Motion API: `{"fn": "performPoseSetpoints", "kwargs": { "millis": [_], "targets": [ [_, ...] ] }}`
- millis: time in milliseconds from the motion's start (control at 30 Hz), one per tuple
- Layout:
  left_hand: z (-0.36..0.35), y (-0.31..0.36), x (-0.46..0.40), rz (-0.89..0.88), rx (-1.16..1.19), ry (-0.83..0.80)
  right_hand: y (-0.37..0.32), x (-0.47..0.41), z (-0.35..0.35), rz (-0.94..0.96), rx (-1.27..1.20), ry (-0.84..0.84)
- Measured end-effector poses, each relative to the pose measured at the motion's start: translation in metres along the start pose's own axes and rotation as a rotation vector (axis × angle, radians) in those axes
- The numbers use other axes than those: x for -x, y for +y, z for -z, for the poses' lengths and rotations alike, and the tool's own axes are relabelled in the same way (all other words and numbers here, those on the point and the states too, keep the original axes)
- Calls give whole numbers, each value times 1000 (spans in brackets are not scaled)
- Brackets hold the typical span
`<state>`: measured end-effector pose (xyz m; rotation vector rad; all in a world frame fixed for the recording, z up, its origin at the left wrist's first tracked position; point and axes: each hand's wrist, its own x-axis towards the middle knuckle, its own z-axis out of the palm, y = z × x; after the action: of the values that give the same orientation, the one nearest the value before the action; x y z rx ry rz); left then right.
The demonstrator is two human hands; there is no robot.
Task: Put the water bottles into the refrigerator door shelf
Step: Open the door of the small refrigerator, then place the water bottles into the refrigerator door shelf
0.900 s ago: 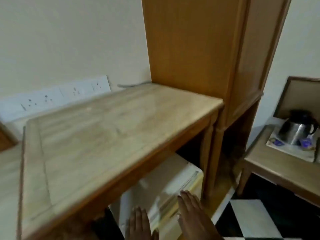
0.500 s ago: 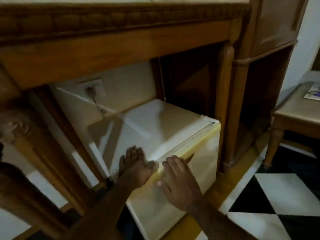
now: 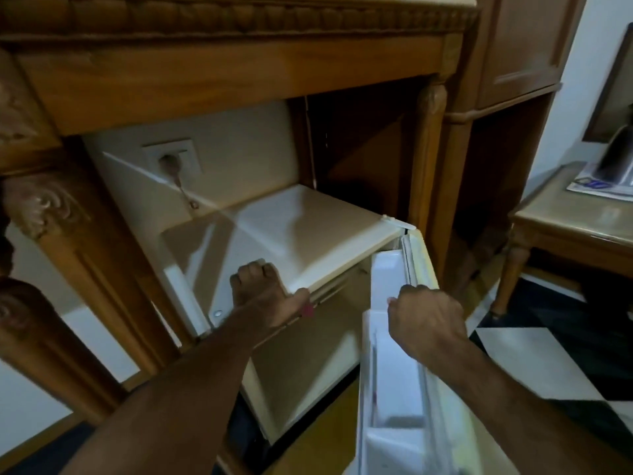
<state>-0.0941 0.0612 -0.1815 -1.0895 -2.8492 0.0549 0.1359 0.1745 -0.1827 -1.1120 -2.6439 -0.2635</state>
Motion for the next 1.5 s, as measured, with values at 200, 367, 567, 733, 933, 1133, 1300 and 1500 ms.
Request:
{"fn": "performPoseSetpoints", "kwargs": {
  "millis": [200,367,567,733,933,1133,1300,1500],
  "targets": [
    [-8,0,-13,51,101,-23,46,19,-29,-320,143,4],
    [-11,0,-17,28,53,-3,100,24,-56,-274,98,47],
    [-14,-1,-19,-11,19,59,129,20,-74,-293,-45,268],
    [-17,-3,-25,-35,23,92,93,72,-145,-54,-150,377],
    [-21,-4,-27,-24,6,81,114,51,-227,-910,-708,-584],
    [-24,-3,-29,2,-20,58,116,17,-224,-967,-828,-191],
    [-21,-2,-26,3,-9,61,61,-35,-199,-639,-822,73],
    [-25,-6,-31,12,-17,57,49,-65,-190,-611,-634,-1]
  ]
}}
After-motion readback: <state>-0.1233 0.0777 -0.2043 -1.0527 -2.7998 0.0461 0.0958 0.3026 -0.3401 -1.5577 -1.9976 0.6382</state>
